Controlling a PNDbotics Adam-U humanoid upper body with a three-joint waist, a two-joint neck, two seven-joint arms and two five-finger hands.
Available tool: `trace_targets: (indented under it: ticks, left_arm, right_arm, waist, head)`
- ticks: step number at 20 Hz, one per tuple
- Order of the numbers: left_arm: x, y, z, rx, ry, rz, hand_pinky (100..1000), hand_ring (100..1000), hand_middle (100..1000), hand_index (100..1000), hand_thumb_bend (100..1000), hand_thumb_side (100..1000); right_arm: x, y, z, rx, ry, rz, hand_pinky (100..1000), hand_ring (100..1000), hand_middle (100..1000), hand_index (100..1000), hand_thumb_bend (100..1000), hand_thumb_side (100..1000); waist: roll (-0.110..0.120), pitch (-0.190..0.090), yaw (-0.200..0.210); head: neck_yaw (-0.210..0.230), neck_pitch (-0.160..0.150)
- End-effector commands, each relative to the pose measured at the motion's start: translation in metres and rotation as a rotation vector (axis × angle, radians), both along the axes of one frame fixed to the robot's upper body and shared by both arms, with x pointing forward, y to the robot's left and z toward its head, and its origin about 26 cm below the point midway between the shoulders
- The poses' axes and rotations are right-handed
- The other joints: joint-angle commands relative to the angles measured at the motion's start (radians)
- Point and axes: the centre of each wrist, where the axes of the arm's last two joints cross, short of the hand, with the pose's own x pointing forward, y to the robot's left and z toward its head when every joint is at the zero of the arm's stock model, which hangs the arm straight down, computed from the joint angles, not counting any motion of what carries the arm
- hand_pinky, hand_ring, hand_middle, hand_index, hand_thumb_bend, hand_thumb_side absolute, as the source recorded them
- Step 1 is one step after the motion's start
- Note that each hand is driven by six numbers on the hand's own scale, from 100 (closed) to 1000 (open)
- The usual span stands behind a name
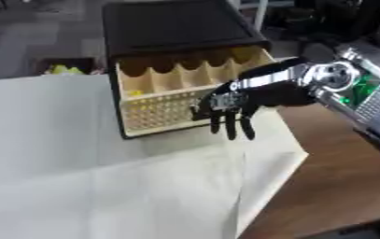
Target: Pick up objects from table and place into drawer.
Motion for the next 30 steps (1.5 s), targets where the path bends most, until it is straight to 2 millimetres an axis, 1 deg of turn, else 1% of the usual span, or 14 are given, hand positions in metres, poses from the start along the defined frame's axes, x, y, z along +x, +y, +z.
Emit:
trace_targets:
  ticks: [1,3,4,6,8,9,13,18,23,30]
  left_arm:
    - [-0.004,-0.001,0.005,0.009,-0.021,-0.010,590,616,572,825,100,988]
    - [-0.004,-0.001,0.005,0.008,-0.019,-0.013,590,616,572,825,100,989]
    - [-0.004,-0.001,0.004,0.007,-0.018,-0.014,590,616,572,825,100,990]
    - [-0.004,-0.002,0.004,0.007,-0.016,-0.016,589,616,572,825,100,990]
    - [-0.004,-0.002,0.004,0.006,-0.015,-0.018,589,616,572,825,100,990]
    - [-0.004,-0.002,0.004,0.006,-0.014,-0.019,589,616,572,825,100,990]
    - [-0.004,-0.002,0.003,0.003,-0.011,-0.023,587,615,572,825,100,991]
    - [-0.004,-0.003,0.003,0.001,-0.011,-0.025,584,615,572,825,100,991]
    - [-0.004,-0.003,0.003,-0.001,-0.013,-0.028,585,622,574,826,100,992]
    - [-0.004,-0.003,0.002,-0.003,-0.011,-0.033,586,622,574,826,100,995]
  right_arm:
    - [-0.002,0.001,0.004,-0.069,0.112,-0.027,493,642,717,898,100,1000]
    - [-0.002,0.003,0.002,-0.086,0.113,-0.039,545,702,775,912,100,1000]
    - [-0.002,0.003,0.001,-0.094,0.114,-0.046,585,743,808,925,100,1000]
    - [-0.002,0.005,-0.002,-0.106,0.125,-0.060,636,795,853,941,100,1000]
    - [-0.002,0.006,-0.005,-0.110,0.146,-0.071,641,809,865,942,100,1000]
    - [-0.001,0.007,-0.007,-0.111,0.158,-0.076,647,834,877,944,100,1000]
    - [0.001,0.007,-0.014,-0.107,0.208,-0.101,663,847,886,951,100,1000]
    - [0.005,0.006,-0.017,-0.104,0.234,-0.119,666,851,890,961,100,1000]
    - [0.010,0.005,-0.018,-0.097,0.240,-0.133,668,853,890,964,100,1000]
    - [0.018,0.003,-0.012,-0.092,0.207,-0.146,668,853,890,962,100,1000]
  waist:
    - [0.000,-0.011,0.000]
    - [0.000,-0.010,0.001]
    - [0.000,-0.009,0.002]
    - [0.000,-0.009,0.003]
    - [0.000,-0.008,0.005]
    - [0.000,-0.007,0.006]
    - [0.000,-0.004,0.010]
    - [0.000,-0.001,0.013]
    - [-0.001,0.000,0.016]
    - [-0.002,0.003,0.022]
  head:
    - [-0.001,-0.011]
    - [-0.003,-0.012]
    - [-0.003,-0.013]
    - [-0.005,-0.014]
    - [-0.007,-0.015]
    - [-0.008,-0.016]
    - [-0.010,-0.017]
    - [-0.012,-0.019]
    - [-0.016,-0.019]
    - [-0.018,-0.021]
